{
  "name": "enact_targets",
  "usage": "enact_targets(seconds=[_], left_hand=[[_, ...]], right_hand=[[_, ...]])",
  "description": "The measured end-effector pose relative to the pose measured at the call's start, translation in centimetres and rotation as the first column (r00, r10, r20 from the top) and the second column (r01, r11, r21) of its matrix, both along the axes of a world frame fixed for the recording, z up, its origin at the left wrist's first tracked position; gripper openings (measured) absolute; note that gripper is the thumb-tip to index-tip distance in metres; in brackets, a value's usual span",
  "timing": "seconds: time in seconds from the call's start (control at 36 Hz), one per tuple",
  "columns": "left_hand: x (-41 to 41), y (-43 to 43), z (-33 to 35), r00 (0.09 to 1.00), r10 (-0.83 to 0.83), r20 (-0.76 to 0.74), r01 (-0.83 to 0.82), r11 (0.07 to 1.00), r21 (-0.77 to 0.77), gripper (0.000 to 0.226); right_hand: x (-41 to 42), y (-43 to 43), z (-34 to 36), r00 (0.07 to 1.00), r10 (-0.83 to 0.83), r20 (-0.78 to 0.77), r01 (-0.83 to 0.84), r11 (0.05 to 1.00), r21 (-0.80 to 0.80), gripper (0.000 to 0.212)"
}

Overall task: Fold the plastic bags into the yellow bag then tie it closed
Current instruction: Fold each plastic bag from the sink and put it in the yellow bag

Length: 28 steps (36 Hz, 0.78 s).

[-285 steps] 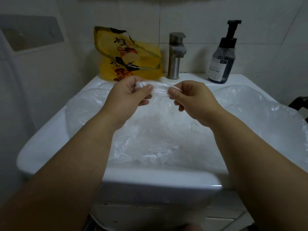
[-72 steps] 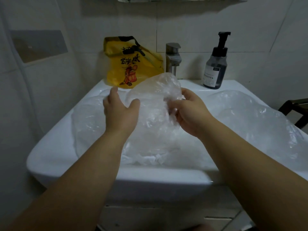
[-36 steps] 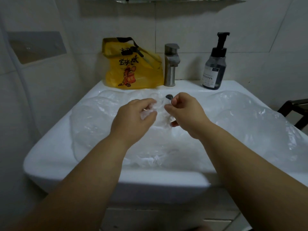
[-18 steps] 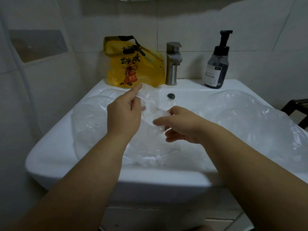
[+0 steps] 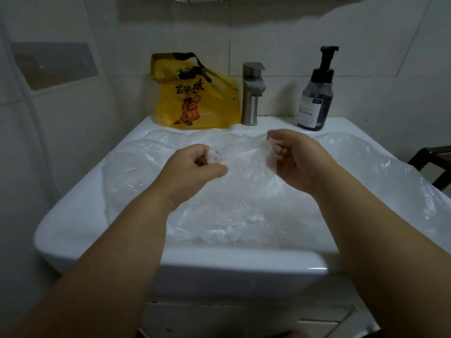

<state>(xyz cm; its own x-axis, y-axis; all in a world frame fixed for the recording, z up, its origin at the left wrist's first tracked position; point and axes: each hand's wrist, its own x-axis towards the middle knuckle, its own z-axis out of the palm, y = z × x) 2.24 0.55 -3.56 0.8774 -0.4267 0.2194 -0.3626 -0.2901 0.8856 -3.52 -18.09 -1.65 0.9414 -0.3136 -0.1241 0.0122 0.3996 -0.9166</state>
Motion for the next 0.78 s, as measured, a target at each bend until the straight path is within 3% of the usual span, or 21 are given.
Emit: enact_targets(seconds=[0.06, 0.11, 0.17, 0.22, 0.33, 0.44, 0.53, 0.58, 0.78], left_hand=[[0.4, -0.1, -0.2, 0.998, 0.058, -0.001, -0.058, 0.998, -0.033, 0.032], [0.7, -0.1, -0.2, 0.991, 0.13, -0.021, -0.131, 0.989, -0.062, 0.042], [1.1, -0.1, -0.3, 0.985, 0.158, -0.062, -0.164, 0.98, -0.111, 0.037], [1.1, -0.1, -0.2, 0.984, 0.122, -0.133, -0.145, 0.972, -0.185, 0.028], [0.7, -0.5, 0.5, 0.931, -0.123, -0.343, -0.046, 0.894, -0.446, 0.012], [0.8, -0.8, 0.6, 0.879, -0.27, -0.394, -0.015, 0.808, -0.589, 0.016], [1.0, -0.7, 0.6, 0.868, -0.293, -0.4, -0.013, 0.793, -0.609, 0.019], [0.8, -0.6, 0.8, 0.853, -0.324, -0.41, -0.003, 0.781, -0.625, 0.017], [1.1, -0.1, 1.1, 0.83, -0.307, -0.466, -0.079, 0.762, -0.642, 0.023]], right_hand=[[0.2, 0.4, 0.0, 0.995, 0.074, 0.071, -0.073, 0.997, -0.011, 0.009], [0.3, 0.8, -0.3, 0.997, 0.06, 0.042, -0.048, 0.971, -0.235, 0.01], [0.3, 1.1, -0.7, 0.999, -0.045, -0.02, 0.029, 0.859, -0.511, 0.016], [0.5, 1.4, -1.0, 0.996, -0.087, -0.018, 0.06, 0.81, -0.583, 0.006], [0.7, 1.7, -0.8, 0.998, -0.066, -0.007, 0.06, 0.939, -0.338, 0.02], [0.7, 1.6, -0.2, 0.983, -0.181, 0.036, 0.183, 0.981, -0.062, 0.019], [0.6, 1.3, 0.0, 0.961, -0.277, 0.007, 0.277, 0.961, -0.017, 0.024], [0.3, 1.1, 0.3, 0.968, -0.25, -0.035, 0.252, 0.966, 0.055, 0.014], [0.2, 1.3, 0.2, 0.999, 0.047, 0.001, -0.047, 0.998, 0.035, 0.038]])
